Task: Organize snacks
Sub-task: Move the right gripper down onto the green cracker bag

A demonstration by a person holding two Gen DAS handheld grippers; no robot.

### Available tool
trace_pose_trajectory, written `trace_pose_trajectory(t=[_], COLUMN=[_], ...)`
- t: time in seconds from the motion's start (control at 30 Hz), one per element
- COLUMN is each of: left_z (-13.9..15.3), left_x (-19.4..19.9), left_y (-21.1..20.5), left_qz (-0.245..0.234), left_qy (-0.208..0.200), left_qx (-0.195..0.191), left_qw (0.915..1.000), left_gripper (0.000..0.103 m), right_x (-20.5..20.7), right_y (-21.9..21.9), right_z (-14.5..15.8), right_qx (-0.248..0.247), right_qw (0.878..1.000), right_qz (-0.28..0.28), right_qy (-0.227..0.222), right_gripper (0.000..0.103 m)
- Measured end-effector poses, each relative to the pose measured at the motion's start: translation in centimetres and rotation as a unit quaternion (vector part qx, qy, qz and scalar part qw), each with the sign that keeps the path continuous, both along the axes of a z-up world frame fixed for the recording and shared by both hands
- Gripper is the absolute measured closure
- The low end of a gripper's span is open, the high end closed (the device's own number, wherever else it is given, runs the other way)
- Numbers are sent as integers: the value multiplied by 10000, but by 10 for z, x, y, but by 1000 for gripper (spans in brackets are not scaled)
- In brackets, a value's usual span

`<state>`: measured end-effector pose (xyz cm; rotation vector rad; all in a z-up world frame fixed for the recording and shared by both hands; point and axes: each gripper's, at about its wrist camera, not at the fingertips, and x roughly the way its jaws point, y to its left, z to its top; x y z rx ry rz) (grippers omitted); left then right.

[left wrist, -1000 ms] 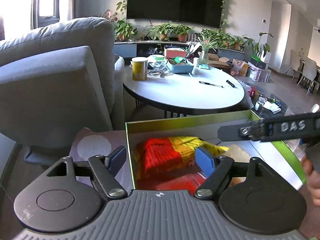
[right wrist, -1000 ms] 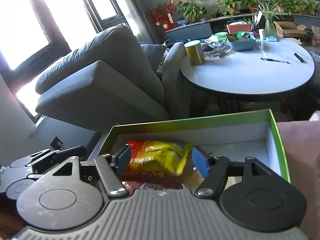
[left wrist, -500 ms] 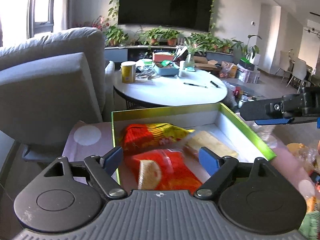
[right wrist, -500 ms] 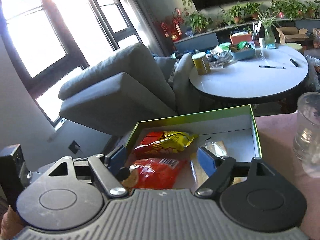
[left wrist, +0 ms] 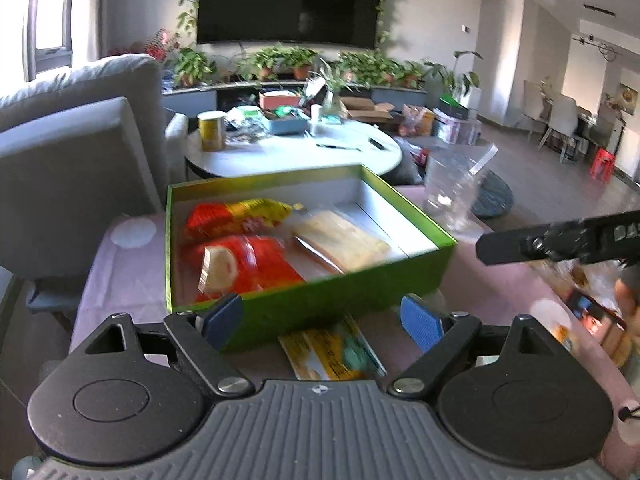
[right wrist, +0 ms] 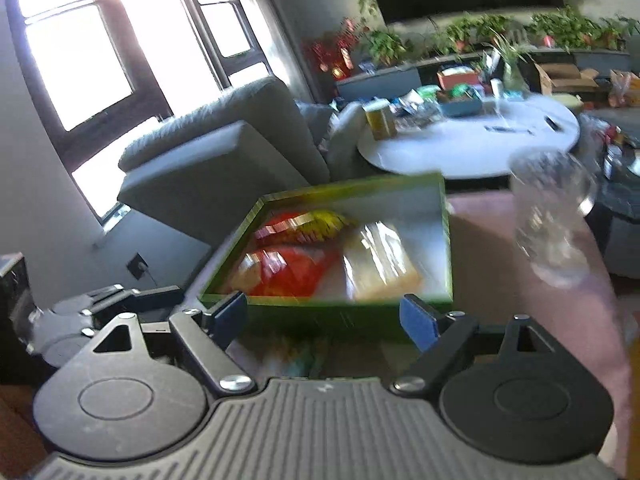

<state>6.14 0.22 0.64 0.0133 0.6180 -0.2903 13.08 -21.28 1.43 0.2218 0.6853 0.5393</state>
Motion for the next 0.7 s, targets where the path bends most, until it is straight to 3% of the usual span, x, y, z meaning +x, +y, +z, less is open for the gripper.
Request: trace_pose_trajectory(t=[0.17, 0.4, 0.7], left_z=[-6, -5, -5], left_x=[-18, -51, -91], left_y=[-12, -37, -77], left_qz=[-220, -705, -1585], left_qy=[83, 33, -112], left_qx=[56, 123, 526], left_qw=[9997, 9974, 9859], left_gripper=[18, 18, 18], right_x=[-13, -32, -44], right_y=[-18, -29, -31], right_z=[-24, -31, -34], right_qx=[-66, -15, 21], right_qw=[9990, 9984, 9982], right_qz=[-227, -333, -419], right_qy=[371, 453, 434], right_gripper=[38, 38, 38])
